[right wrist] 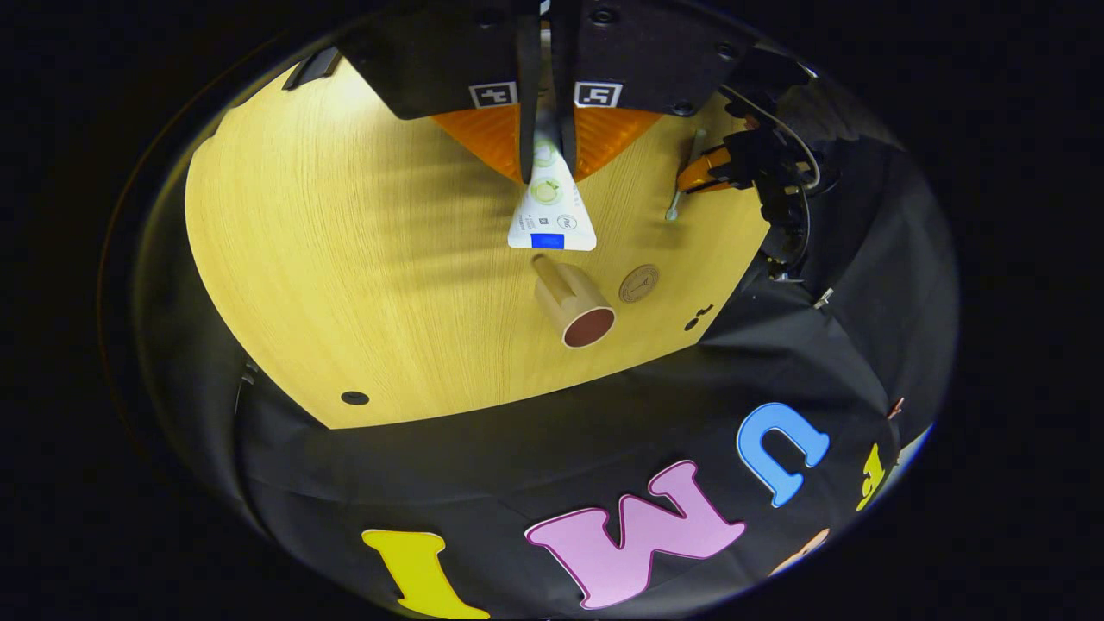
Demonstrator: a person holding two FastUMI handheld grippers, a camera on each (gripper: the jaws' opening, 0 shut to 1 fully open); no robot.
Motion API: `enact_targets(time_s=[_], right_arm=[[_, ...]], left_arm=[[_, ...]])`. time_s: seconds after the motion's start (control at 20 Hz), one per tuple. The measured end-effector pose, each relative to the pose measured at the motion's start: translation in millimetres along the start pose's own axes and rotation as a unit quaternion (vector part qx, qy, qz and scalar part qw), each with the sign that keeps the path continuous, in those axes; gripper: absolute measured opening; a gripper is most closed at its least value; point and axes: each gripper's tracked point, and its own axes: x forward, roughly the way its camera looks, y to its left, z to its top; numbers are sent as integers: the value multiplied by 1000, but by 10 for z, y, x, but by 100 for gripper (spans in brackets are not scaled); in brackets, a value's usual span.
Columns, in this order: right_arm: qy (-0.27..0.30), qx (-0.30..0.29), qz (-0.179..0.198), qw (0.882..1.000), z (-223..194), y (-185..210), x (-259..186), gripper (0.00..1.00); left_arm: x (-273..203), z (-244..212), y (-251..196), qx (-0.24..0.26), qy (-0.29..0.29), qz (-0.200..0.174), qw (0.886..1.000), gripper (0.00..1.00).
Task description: Put the toothbrush and toothpaste on the desktop into the cup, then pick up the cup and place it on the coaster on the desktop.
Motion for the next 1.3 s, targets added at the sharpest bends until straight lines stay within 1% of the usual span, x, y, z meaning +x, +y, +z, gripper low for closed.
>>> enact_targets(time_s=[0.05,0.15,0.25,0.35,0.45,0.6,0.75,0.9,1.0,1.15,1.25,1.3], right_arm=[[0,0,0,1000,-13,-6,5,9],[-2,-3,2,1000,-15,10,3,9],[-12,-1,12,1000,34,65,-13,9],[-36,9,27,999,168,159,-34,9],[-56,3,35,998,303,238,-62,9],[-100,-14,56,993,639,391,-104,9],[-158,-16,86,983,1152,593,-81,9],[-211,-19,117,970,1666,774,121,9],[-234,-20,131,963,1936,861,358,8],[-263,-39,136,954,2297,933,748,8],[-278,-59,134,949,2445,965,1051,8],[-278,-65,133,949,2465,962,1210,8]], left_arm=[[4,12,5,3,-1,-1,1000,7],[-4,27,-2,3,-6,-1,1000,7],[-38,36,-5,0,-9,-2,1000,6],[-143,129,-37,-8,-31,-11,999,6],[-300,243,-61,-22,-53,-16,998,6],[-602,486,-132,-54,-91,-33,994,6],[-973,724,-189,-78,-130,-43,987,6],[-1315,857,-239,-94,-162,-45,981,6],[-1516,879,-289,-101,-175,-44,978,6],[-1717,778,-367,-124,-178,-44,975,6],[-1775,650,-384,-135,-171,-36,975,6],[-1790,582,-388,-140,-166,-31,976,6]])
